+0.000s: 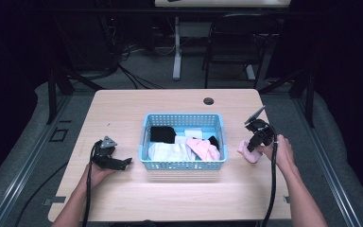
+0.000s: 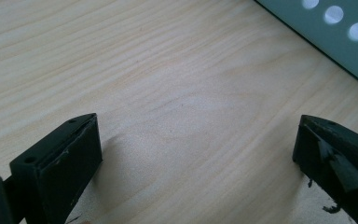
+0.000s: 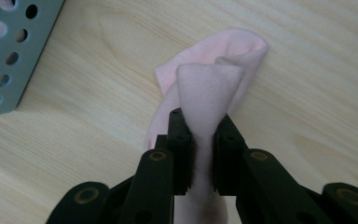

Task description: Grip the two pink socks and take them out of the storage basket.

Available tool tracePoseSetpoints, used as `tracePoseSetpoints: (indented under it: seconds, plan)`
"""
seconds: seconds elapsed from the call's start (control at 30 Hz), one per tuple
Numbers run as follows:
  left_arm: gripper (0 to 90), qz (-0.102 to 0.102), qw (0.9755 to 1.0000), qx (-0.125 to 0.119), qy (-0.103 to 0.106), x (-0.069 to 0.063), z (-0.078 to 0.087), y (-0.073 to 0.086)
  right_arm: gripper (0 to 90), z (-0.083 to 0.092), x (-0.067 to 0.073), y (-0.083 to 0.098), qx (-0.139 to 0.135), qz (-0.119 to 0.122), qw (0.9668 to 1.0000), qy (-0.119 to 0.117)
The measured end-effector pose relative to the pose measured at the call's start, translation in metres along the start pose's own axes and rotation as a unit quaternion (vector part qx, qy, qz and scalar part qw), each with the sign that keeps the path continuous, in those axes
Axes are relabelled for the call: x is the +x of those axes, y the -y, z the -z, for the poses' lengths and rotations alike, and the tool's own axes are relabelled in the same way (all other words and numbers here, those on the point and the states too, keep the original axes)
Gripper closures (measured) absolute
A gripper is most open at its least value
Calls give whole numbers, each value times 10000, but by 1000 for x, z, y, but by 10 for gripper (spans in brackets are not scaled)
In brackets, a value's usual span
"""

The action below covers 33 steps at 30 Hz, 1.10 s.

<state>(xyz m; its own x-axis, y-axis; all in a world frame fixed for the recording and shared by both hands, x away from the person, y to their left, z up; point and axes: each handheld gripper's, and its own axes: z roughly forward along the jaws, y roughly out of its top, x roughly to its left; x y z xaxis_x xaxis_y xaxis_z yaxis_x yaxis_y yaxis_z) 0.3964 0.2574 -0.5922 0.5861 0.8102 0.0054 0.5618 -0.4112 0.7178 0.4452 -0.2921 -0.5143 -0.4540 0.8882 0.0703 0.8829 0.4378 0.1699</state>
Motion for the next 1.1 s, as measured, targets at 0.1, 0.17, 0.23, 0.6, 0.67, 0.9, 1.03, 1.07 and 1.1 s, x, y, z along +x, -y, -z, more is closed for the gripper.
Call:
tracePoseSetpoints:
  seconds: [0.1, 0.17, 0.23, 0.6, 0.67, 0.9, 1.03, 1.07, 1.1]
  plan:
    - [10, 0, 10000, -1, 0, 0, 0, 0, 711, -4, -3, 3, -67, -30, 10000, -19]
    - [10, 2, 10000, 0, -1, 0, 0, 0, 612, -5, -4, 5, -103, -110, 9999, -20]
    - [10, 3, 10000, 0, -1, 0, 0, 0, 447, 0, -7, 8, -207, -162, 9996, -99]
    - [10, 3, 10000, 0, -3, 0, 0, 0, 47, 46, -8, 21, -806, -198, 9964, -183]
    - [10, 4, 10000, 2, -9, 0, 0, 0, 26, 53, -4, 21, -788, -141, 9967, -144]
    - [10, 2, 10000, 25, 15, 0, 1, 0, 0, 77, 14, 17, -897, 96, 9958, -128]
    - [10, 5, 10000, 7, -10, 0, 0, 0, 0, 90, 28, 10, -997, 247, 9946, -157]
    - [10, 7, 10000, 2, -13, 0, 0, 0, 0, 93, 32, 8, -977, 313, 9947, -103]
    - [10, 7, 10000, 5, -11, 0, 0, 0, 0, 95, 36, 6, -1021, 333, 9941, -149]
